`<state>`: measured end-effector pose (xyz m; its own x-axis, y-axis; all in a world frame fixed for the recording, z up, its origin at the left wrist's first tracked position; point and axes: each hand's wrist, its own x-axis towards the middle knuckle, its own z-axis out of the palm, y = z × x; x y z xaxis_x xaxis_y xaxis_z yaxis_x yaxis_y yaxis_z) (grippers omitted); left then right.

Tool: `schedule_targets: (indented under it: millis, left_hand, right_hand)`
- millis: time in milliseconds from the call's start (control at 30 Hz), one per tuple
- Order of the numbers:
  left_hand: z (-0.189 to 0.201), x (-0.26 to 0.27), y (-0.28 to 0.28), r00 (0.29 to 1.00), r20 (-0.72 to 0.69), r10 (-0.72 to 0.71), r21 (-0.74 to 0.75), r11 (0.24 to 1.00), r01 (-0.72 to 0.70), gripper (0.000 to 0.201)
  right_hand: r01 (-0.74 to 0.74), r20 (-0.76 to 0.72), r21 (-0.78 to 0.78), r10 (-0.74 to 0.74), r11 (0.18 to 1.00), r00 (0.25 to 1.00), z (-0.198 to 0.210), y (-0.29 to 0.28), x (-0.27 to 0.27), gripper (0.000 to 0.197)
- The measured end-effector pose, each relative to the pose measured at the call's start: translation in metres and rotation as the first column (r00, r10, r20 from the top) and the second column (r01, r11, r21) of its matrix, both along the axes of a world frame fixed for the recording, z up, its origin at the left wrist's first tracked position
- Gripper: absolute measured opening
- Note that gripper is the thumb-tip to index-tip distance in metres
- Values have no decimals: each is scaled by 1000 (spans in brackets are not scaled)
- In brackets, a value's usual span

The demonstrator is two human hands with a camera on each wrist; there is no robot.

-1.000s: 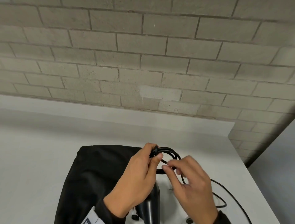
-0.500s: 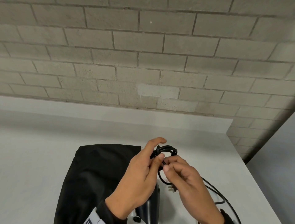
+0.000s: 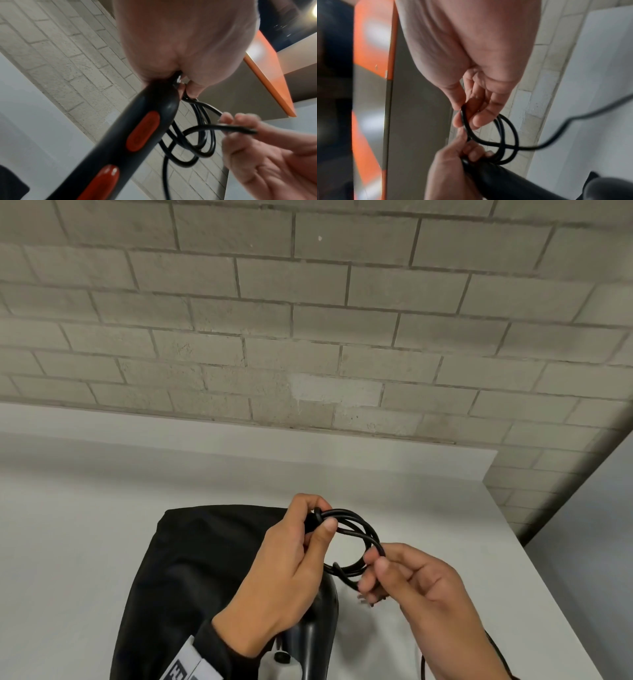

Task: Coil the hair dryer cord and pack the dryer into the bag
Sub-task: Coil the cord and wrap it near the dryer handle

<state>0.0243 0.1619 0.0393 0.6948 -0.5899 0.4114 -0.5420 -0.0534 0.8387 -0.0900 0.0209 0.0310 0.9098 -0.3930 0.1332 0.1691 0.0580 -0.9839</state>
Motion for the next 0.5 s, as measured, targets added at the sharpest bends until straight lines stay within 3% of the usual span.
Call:
schedule_targets:
  millis: [67,167,200,267,333,433,500]
  left_hand:
    - [0,0,0,1000,-3,-7,-1,1000,7,4]
    - [-1,0,-1,1000,-10,-23,10,1000,23,3]
    - [-2,1,-1,1000,-8,-19,12,1000,19,3]
    - [-3,5,-1,1000,3,8,10,1000,-8,3]
    - [-3,8,0,1000,9,18,15,1000,-18,4]
    - [-4,6,0,1000,-2,3,25,1000,-3,5]
    - [-4,4,-1,1000,-7,-9,21,1000,9,6]
  right_hand:
    - [-92,-1,115,92,989,996,0,-4,-2,52]
    - [-194,-10,162,199,967,980,1,-4,-6,46]
    - [-226,-18,73,228,971,973,-1,-2,-8,38]
    - [-219,-60,-292,211,931,976,-8,3,-11,23]
    - [-132,-75,-529,109,838,991,-22,8,-11,29]
    - [-79,-33,-443,72,893,997,-32,14,-7,41]
    - [-44,-1,-345,47,937,999,-34,16,-6,38]
